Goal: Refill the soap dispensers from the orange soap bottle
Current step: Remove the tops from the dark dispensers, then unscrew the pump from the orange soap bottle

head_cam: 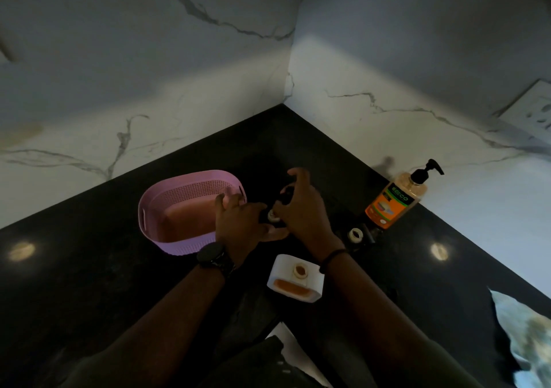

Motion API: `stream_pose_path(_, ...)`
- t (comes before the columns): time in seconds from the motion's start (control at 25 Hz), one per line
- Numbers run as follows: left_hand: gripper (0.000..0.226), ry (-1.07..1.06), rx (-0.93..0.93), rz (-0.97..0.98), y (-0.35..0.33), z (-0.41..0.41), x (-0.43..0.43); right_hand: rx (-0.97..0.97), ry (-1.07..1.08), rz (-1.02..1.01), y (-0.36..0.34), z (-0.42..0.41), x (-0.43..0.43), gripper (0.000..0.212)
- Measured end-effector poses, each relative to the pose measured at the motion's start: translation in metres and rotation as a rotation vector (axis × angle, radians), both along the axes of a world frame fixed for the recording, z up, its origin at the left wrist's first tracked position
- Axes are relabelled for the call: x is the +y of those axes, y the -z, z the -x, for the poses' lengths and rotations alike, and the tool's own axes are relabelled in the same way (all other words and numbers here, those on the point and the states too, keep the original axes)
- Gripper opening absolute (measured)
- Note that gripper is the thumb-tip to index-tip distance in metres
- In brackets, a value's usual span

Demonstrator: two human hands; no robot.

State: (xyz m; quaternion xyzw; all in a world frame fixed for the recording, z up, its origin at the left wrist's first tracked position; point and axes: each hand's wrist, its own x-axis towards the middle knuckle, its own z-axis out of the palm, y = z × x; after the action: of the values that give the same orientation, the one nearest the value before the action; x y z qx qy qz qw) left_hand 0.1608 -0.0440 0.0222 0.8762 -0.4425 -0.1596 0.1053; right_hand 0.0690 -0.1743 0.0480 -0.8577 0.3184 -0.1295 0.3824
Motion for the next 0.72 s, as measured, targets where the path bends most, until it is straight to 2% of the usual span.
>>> stream_pose_path(0.12,0.084,-0.007,0.009,0.027,0.002,-0.002,0.002,-0.094,0.172,-0.132,-0.013,0.025,-0.015,0.071)
stream_pose_path(0.28,0.085,-0.016,0.032,0.027,-0.007,0.002,0.003,-0.181,0.316,-0.413,-0.010,0.063,-0.028,0.065)
stream_pose_path(0.4,0.067,-0.016,0.004,0.034,-0.006,0.005,0.004,-0.251,0.381,-0.625,0.003,0.088,-0.034,0.060)
stream_pose_path(0.52,0.079,-0.012,0.006,-0.017,-0.009,0.014,0.002,-0.356,0.436,-0.842,0.010,0.117,-0.043,0.052)
stream_pose_path(0.64,0.077,-0.075,0.044,0.014,-0.010,0.029,-0.007,-0.532,0.529,-0.941,0.018,0.174,-0.056,0.035)
stream_pose_path(0.72,0.068,-0.094,0.033,0.118,-0.015,0.042,-0.018,-0.607,0.648,-0.879,0.033,0.220,-0.063,0.032)
